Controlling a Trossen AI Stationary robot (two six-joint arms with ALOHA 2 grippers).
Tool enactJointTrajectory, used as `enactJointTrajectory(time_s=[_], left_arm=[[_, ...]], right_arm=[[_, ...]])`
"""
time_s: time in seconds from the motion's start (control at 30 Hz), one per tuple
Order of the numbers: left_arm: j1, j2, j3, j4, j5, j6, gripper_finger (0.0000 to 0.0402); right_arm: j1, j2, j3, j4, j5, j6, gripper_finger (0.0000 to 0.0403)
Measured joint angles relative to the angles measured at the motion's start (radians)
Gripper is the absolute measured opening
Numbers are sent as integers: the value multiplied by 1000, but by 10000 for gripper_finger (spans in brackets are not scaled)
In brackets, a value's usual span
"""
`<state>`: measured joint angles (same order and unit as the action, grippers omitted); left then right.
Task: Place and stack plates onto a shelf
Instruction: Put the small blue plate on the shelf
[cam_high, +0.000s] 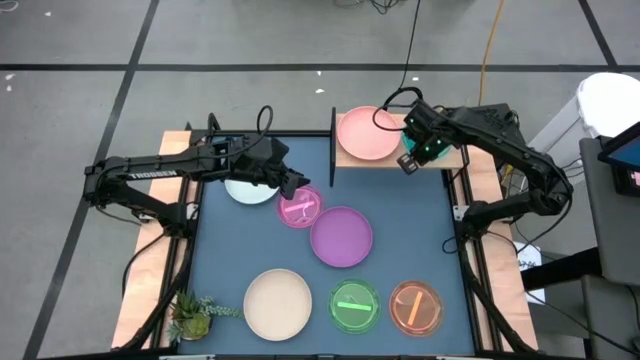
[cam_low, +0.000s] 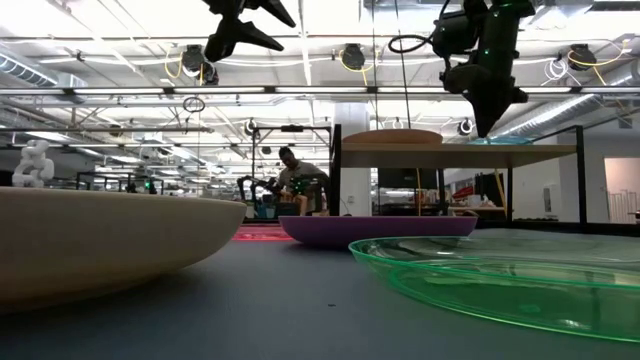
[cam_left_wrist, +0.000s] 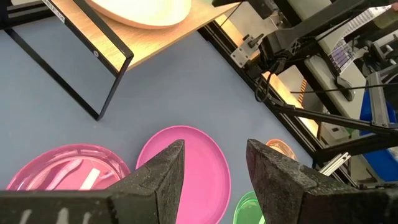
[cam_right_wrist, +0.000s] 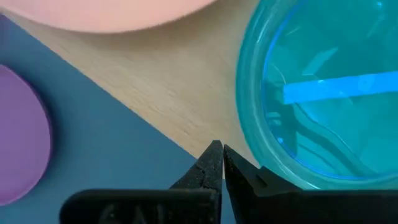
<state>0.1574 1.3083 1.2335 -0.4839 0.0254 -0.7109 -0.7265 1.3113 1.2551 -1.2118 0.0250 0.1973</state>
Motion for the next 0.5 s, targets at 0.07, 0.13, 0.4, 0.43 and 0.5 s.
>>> enactJointTrajectory(time_s=[0.07,0.13,0.4,0.43,0.5], left_arm=[[0,0,0,0,0,0,177],[0,0,0,0,0,3,177],[0,0,0,-3,0,3,177],[0,0,0,-5,0,2,177],[0,0,0,-8,0,2,177]], right_arm=[[0,0,-18,5,4,-1,0],[-1,0,-34,5,21,-1,0],[0,-2,-58,18,54,1,0],[0,-2,-58,18,60,1,0],[0,-2,-59,17,72,1,0]])
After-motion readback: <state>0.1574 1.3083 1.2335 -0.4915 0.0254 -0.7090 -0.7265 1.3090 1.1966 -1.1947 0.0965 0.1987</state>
